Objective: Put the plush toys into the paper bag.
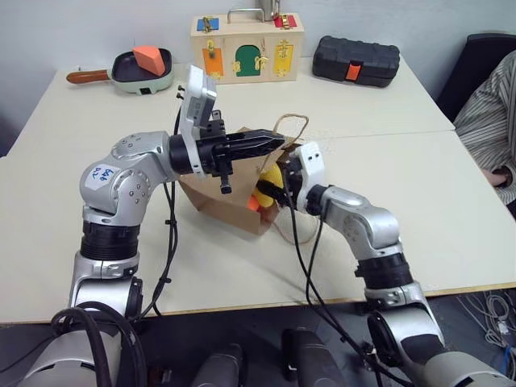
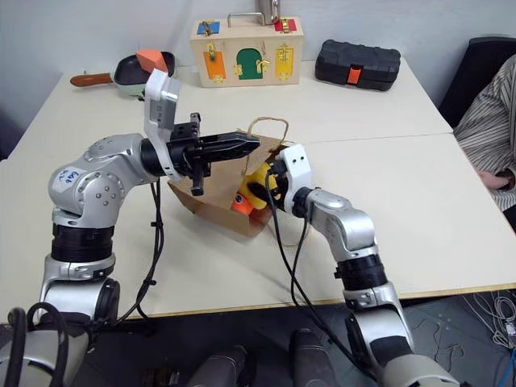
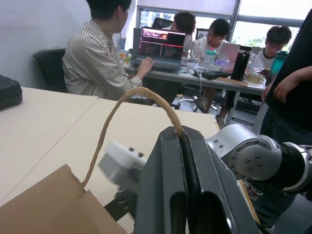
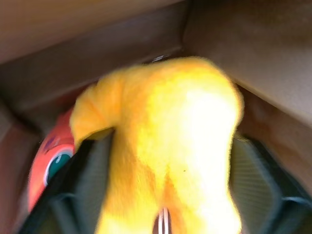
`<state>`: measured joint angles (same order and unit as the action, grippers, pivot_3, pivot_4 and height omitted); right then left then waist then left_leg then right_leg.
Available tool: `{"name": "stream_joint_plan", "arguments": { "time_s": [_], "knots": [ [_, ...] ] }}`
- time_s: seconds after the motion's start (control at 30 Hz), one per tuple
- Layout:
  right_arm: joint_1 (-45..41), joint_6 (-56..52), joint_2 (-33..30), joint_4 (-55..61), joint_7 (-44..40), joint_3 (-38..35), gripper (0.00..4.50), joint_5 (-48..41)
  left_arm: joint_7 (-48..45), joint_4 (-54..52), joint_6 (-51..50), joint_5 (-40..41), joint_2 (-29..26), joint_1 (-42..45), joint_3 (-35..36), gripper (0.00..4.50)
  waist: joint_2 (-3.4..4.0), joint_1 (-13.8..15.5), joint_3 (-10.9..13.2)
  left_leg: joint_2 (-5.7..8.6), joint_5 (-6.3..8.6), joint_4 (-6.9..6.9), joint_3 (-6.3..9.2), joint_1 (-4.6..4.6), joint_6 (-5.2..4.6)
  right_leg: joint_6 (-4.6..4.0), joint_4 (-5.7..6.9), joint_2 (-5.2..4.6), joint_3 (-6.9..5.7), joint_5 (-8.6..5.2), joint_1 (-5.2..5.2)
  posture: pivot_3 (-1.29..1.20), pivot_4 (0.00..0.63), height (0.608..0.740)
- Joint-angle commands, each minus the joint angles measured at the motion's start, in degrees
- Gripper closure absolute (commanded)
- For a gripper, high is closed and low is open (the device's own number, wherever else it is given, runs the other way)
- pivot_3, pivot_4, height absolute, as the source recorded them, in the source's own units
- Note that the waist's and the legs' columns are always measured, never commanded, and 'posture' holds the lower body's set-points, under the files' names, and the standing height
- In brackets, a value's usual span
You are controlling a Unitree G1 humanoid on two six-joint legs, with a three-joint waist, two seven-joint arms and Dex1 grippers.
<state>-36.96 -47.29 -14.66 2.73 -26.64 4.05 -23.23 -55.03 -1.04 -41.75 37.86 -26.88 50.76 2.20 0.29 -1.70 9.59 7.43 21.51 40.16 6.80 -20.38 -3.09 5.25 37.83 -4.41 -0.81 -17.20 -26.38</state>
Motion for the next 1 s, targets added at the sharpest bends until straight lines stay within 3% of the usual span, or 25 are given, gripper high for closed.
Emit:
{"name": "stream_joint_plan", "arguments": {
  "time_s": [0.03,0.2,0.33,0.43,0.57,0.8,0.9,1.0],
  "knots": [
    [2.74,-5.94,-4.51,12.74,-3.18,-1.84,0.04,-5.04,-0.13,-0.09,1.44,0.0,-0.6,0.2,1.28,4.5,0.0,0.06,0.0,0.0,0.0,-0.01,0.0,0.0,0.0,0.0,0.0,0.0,0.0,0.0,0.0,0.0,0.15,0.74],
    [12.0,-16.96,-15.66,28.18,-5.52,-11.67,0.04,-14.45,-0.15,-0.09,1.46,0.36,-1.05,0.37,1.32,4.5,0.0,0.7,0.0,0.04,0.0,-0.06,0.04,-0.1,0.0,0.0,-0.11,-0.03,0.02,0.0,0.02,0.0,0.15,0.74],
    [18.42,-21.95,-17.75,30.56,-3.13,-19.95,0.04,-18.33,-0.44,0.31,1.65,0.39,-1.17,0.61,1.16,4.5,-0.02,1.5,0.0,0.02,0.0,-0.04,-0.1,-0.12,0.0,0.0,-0.2,0.0,0.12,0.0,0.05,0.0,0.15,0.74],
    [23.96,-24.9,-16.67,31.4,-1.85,-23.74,0.04,-21.0,-0.57,0.71,1.78,0.35,-0.92,0.84,0.98,4.5,-0.02,1.74,0.0,0.02,0.0,-0.05,-0.3,-0.11,-0.01,0.0,-0.19,0.0,0.27,0.0,0.02,0.0,0.15,0.74],
    [27.75,-26.21,-12.9,30.57,0.82,-23.56,0.04,-22.95,-0.69,0.79,2.0,0.27,-0.56,0.91,0.66,4.5,-0.03,1.75,-0.01,0.03,-0.01,0.0,-0.36,-0.1,-0.03,0.0,-0.18,0.0,0.34,0.0,0.02,0.0,0.15,0.74],
    [25.66,-27.42,-2.99,23.87,3.89,-19.43,0.04,-25.48,-1.02,1.42,2.09,0.2,-0.17,1.66,0.36,4.5,-0.08,1.45,-0.04,0.01,-0.02,-0.04,-0.5,0.02,-0.02,0.0,-0.12,0.05,0.47,0.0,0.01,0.0,0.15,0.74],
    [23.07,-26.87,-1.48,20.45,4.83,-17.85,0.6,-24.3,-1.09,1.63,2.04,0.14,-0.2,1.87,0.32,4.5,-0.09,1.45,-0.04,0.01,-0.02,-0.05,-0.5,0.03,-0.02,0.0,-0.12,0.06,0.47,0.0,0.01,0.0,0.15,0.74],
    [21.89,-25.87,-1.16,18.95,5.24,-16.75,1.63,-23.71,-1.01,1.55,1.95,0.13,-0.18,1.87,0.32,4.5,-0.08,1.48,-0.05,0.01,-0.02,-0.05,-0.49,0.03,-0.02,0.0,-0.11,0.06,0.45,0.0,0.0,0.0,0.15,0.74]
  ]
}}
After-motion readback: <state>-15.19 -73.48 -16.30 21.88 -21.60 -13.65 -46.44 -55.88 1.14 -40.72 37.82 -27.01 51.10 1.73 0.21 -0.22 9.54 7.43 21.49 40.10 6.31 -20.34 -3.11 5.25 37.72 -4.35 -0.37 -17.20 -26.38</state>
